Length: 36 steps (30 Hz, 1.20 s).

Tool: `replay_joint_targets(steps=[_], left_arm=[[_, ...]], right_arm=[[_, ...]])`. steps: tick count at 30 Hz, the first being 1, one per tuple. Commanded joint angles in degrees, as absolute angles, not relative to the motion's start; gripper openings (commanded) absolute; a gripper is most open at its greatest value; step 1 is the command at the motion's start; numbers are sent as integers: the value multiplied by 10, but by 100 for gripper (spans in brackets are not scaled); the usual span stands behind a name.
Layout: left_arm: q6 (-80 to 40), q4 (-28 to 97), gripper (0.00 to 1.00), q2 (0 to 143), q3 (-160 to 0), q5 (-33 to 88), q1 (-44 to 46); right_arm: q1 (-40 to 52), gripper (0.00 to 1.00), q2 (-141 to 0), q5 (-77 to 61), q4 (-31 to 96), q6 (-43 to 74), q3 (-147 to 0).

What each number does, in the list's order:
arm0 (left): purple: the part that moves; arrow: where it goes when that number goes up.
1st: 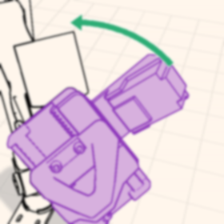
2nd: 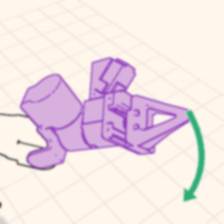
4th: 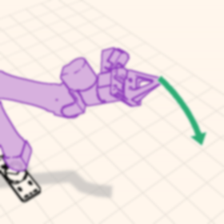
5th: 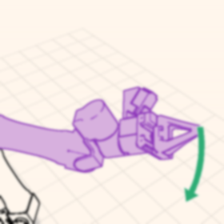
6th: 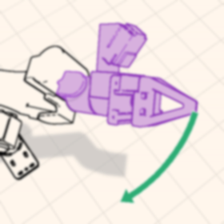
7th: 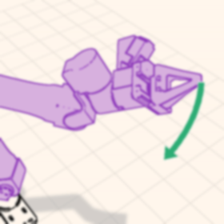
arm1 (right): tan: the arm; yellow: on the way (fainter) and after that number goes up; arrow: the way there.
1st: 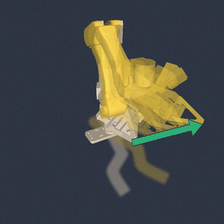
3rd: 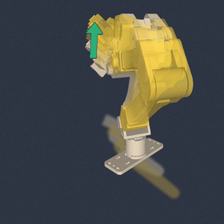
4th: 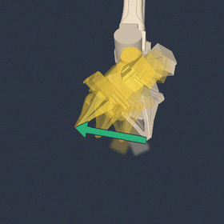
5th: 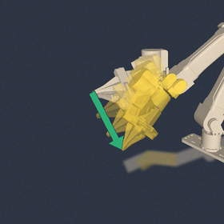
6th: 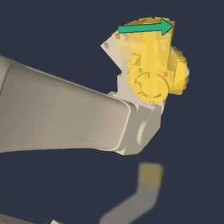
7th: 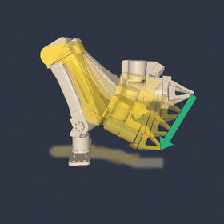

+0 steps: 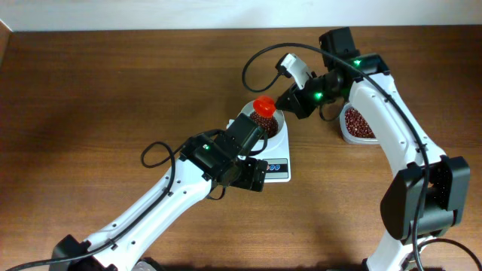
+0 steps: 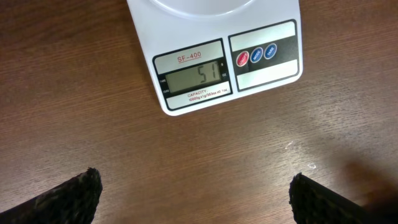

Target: Scoop item into bowl and weigh 50g on scale

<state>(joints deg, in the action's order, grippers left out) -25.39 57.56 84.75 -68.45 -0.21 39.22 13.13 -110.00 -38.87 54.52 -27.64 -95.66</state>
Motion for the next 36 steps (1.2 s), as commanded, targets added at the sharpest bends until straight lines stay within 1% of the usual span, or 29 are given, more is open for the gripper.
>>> replay_joint_targets(steps=[1,7,10,30,36], left_arm=[[-261,575,99,843,-680,0,393],[-261,575,99,843,-680,0,393],[-261,575,99,843,-680,0,393],[-261,575,99,843,-680,0,393],[-261,575,99,843,-680,0,393]], right_arm=[[135,4,-1101,-392,514,-283,-926],[135,4,-1101,-392,463,-284,-885],[135,4,-1101,-392,460,-298,-883],[135,4,-1138,-385,461,-298,-883],[135,4,-1139,-385,481,-298,-883]])
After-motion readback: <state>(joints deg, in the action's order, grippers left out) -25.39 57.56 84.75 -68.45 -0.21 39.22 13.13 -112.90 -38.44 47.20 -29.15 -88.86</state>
